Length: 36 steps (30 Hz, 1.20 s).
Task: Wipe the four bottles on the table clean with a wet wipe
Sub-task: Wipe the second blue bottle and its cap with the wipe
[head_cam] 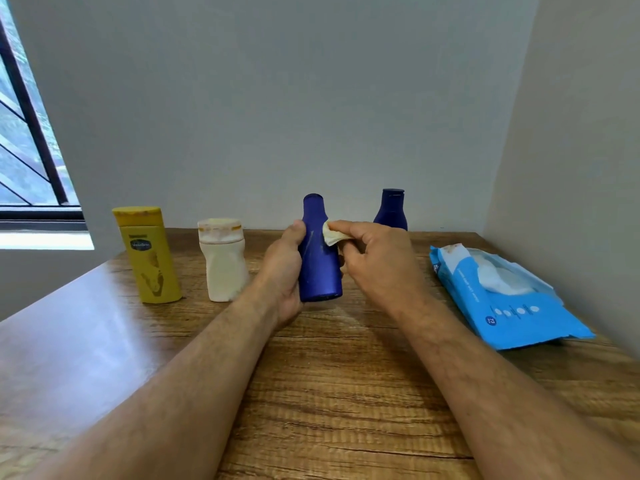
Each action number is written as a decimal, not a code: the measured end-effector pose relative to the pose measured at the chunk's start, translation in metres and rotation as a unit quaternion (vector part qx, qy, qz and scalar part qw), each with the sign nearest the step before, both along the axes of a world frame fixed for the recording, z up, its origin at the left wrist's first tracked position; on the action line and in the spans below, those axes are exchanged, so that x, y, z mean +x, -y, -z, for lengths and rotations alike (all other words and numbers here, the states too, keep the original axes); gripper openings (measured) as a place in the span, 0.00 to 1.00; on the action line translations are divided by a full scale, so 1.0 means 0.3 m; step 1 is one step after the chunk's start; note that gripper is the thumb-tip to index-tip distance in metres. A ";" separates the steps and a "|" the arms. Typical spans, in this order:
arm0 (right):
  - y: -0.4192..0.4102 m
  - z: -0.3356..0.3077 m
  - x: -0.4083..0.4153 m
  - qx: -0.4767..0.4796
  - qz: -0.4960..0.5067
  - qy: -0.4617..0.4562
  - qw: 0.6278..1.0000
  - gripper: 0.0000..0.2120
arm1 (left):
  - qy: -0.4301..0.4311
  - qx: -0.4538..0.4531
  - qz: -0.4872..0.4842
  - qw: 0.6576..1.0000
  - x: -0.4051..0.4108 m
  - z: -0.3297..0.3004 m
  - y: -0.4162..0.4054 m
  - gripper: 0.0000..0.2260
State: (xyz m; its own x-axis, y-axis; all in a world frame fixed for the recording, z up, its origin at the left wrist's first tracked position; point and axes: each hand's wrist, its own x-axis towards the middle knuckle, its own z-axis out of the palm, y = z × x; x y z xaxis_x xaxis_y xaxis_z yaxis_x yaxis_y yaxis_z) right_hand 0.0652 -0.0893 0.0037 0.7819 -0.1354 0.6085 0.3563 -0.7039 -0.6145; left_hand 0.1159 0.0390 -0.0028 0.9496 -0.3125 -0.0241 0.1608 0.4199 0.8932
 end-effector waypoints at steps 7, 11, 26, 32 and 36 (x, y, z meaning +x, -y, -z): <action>0.002 -0.013 -0.012 0.036 -0.035 0.017 0.999 0.14 | 0.008 -0.010 -0.008 1.000 -0.006 -0.008 0.001 0.18; 0.006 -0.014 -0.026 -0.009 -0.069 -0.013 0.998 0.12 | -0.013 -0.032 -0.052 0.998 0.012 -0.017 -0.014 0.18; 0.012 -0.008 -0.022 -0.023 -0.055 -0.012 0.998 0.11 | -0.008 -0.028 -0.053 0.998 0.005 -0.011 -0.007 0.18; 0.021 -0.011 -0.031 -0.036 -0.084 -0.009 0.996 0.11 | -0.030 -0.020 -0.095 0.995 0.019 -0.013 -0.008 0.19; 0.013 -0.004 -0.021 -0.039 -0.028 -0.007 0.999 0.13 | -0.012 -0.029 -0.053 0.998 0.007 -0.006 0.007 0.17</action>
State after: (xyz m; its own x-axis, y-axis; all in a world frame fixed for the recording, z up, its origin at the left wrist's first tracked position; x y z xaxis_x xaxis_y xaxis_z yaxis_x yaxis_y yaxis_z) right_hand 0.0589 -0.0933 0.0049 0.7957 -0.0433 0.6041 0.3885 -0.7286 -0.5641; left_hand 0.1179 0.0369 -0.0010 0.9768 -0.2118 -0.0318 0.1335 0.4863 0.8635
